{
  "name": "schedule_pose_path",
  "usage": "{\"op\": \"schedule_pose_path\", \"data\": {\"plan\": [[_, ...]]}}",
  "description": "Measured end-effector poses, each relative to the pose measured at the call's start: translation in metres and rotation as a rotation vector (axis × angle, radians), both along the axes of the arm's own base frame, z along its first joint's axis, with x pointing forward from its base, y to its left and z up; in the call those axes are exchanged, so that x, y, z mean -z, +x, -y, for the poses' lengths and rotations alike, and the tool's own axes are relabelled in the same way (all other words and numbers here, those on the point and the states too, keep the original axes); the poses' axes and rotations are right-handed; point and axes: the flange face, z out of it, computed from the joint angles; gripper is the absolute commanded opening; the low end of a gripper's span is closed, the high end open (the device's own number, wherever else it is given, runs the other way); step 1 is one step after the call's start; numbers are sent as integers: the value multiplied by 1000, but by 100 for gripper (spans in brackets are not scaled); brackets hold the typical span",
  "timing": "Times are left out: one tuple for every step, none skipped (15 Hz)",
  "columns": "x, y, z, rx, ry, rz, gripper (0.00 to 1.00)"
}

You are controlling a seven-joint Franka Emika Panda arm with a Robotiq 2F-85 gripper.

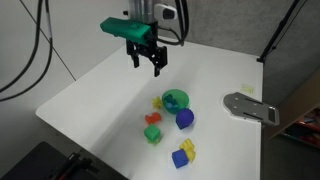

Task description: Remove the yellow microbe shaped toy from the green bowl and drop it on the table

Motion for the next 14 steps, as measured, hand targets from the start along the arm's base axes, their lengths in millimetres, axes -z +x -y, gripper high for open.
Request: {"op": "schedule_pose_path", "data": {"plan": [[-16,-7,0,-4,3,6,100],[-33,-14,-1,-9,7,9,100],[-48,-21,-1,-13,10,11,100],[-62,-27,-2,-14,12,16,100],[-74,-33,-2,-15,13,23,100],[-83,-37,-3,-15,14,33,100],[-90,-41,-3,-15,14,45,100],[-94,-45,-4,-16,14,55,100],[-97,-48,-4,-20,14,65,100],[-98,-51,-4,-26,14,75,100],[-98,-53,-5,-32,14,84,100],[-97,-56,-5,-36,14,91,100],[-95,-57,-5,-41,15,95,100],[-93,-59,-6,-48,15,99,100]]}}
